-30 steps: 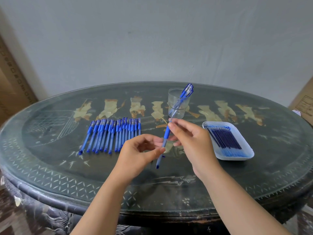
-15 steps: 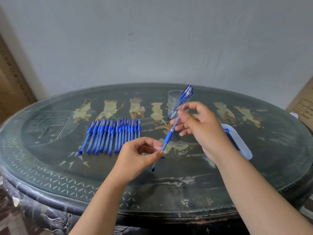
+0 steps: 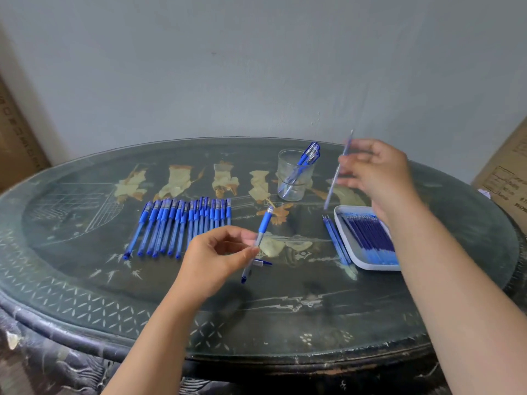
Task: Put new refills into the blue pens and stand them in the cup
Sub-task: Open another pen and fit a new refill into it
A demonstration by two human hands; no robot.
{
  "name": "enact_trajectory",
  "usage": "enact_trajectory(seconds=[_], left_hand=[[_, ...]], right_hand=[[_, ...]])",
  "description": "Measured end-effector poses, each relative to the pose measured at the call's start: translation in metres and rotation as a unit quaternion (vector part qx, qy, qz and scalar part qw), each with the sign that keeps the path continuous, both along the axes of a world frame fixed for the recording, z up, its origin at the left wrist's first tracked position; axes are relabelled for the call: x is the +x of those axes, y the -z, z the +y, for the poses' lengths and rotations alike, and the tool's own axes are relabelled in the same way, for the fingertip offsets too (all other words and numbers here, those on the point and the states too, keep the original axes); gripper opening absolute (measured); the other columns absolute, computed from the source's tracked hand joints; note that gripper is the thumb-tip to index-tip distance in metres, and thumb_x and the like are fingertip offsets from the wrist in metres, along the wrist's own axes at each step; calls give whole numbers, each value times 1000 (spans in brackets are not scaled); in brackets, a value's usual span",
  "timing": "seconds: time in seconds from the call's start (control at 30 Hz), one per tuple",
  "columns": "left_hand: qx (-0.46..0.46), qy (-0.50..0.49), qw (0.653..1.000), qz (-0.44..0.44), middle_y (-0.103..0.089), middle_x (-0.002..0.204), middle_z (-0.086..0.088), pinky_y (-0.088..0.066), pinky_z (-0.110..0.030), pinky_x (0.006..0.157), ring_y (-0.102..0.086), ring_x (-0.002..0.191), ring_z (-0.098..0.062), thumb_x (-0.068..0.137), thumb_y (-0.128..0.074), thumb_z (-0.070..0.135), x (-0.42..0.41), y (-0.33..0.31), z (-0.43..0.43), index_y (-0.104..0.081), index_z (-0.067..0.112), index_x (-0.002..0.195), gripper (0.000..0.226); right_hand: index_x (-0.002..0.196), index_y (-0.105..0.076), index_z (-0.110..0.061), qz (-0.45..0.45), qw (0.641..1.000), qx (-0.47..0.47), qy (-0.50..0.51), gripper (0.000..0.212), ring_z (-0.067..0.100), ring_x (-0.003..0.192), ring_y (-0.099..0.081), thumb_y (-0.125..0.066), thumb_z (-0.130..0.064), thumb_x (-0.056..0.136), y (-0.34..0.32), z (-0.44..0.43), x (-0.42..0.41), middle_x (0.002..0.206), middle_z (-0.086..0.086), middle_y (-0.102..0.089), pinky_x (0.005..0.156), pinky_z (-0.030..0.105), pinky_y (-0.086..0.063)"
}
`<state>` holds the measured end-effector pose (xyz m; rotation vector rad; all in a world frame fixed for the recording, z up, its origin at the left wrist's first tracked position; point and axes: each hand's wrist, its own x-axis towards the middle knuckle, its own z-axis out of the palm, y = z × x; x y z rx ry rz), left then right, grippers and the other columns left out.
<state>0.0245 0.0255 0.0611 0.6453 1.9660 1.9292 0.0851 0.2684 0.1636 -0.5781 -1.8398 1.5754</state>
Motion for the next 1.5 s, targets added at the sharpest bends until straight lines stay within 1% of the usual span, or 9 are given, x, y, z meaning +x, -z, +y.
enact_trajectory(seconds=[0.17,0.4,0.57,0.7,0.83,1.0,1.13,1.4,1.5], left_hand=[[19,-20,1000,-13,-76,83,-4,-58,-27,73,-70,75,-16,75,-77,-1,-2,0,-1,-75,17,87,21],[16,-16,1000,-19,-76,84,-5,-59,-25,72,-70,76,-16,74,-77,0,-4,2,0,-75,14,89,21],[8,-20,1000,-18,-76,84,-3,-58,-28,74,-70,76,-16,74,-77,-1,-5,2,1,-75,15,88,21],[7,-16,1000,-21,-76,85,-4,-58,-29,74,-70,77,-17,74,-77,1,-4,2,1,-75,16,89,21],[4,-15,1000,-22,-76,86,-5,-58,-32,77,-71,79,-19,74,-77,2,-4,1,0,-75,16,89,21],[2,-13,1000,-24,-76,85,-5,-59,-32,77,-70,77,-18,72,-77,4,-3,0,1,-75,16,88,21],[-1,-15,1000,-21,-76,84,-4,-59,-31,76,-70,77,-17,74,-77,2,-3,0,0,-75,15,89,20],[-3,-15,1000,-20,-76,86,-4,-59,-31,76,-71,78,-18,72,-78,6,-4,0,0,-75,16,89,20],[-7,-19,1000,-17,-76,85,-3,-59,-27,74,-70,77,-16,73,-78,3,-4,2,0,-75,16,88,20]], right_hand=[[118,-66,-3,-261,958,123,-15,34,23,69,-66,-64,8,86,55,18,-21,94,14,-70,73,41,-61],[115,-66,-7,-375,914,155,1,32,34,80,-73,-70,3,85,86,34,-44,104,17,-67,73,44,-61],[106,-65,-4,-415,886,206,21,25,35,76,-73,-64,6,83,91,32,-50,102,17,-67,72,47,-61],[112,-63,-7,-453,840,296,29,31,33,81,-70,-62,3,82,94,27,-51,109,13,-65,78,42,-60],[116,-62,-7,-469,818,331,28,37,33,86,-69,-59,4,81,94,23,-49,117,12,-60,80,39,-59],[103,-63,-7,-486,793,368,13,28,32,85,-67,-56,8,81,92,16,-48,114,13,-58,63,29,-48],[74,-48,-12,-492,775,396,13,24,30,74,-50,-53,11,80,90,13,-46,84,6,-47,48,22,-30],[107,-65,-8,-472,781,407,23,33,31,91,-59,-55,11,82,91,12,-43,111,11,-60,67,30,-44],[116,-65,-12,-439,817,372,30,41,32,98,-64,-55,9,83,88,16,-38,118,9,-60,72,31,-49]])
